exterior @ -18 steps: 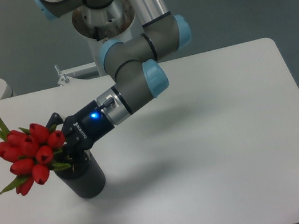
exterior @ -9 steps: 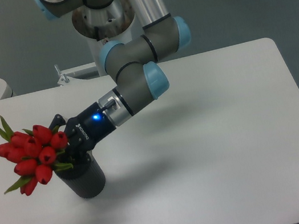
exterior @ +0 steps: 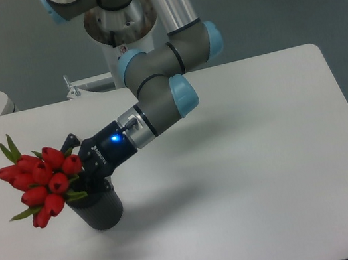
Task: Insert the flowers into the vase
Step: 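Rotate the bunch upright while pushing the stems down into the vase, then open the gripper to release the tulips standing in the vase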
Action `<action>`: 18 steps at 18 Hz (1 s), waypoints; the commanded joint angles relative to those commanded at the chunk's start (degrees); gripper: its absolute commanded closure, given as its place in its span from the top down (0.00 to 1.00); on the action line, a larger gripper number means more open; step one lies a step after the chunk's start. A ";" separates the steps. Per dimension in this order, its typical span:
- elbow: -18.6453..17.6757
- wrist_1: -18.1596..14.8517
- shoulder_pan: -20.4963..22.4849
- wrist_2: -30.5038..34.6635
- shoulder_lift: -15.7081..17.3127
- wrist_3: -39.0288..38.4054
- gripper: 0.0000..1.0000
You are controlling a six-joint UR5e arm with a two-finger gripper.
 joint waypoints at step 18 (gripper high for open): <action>-0.44 0.00 2.02 1.41 0.00 0.09 1.00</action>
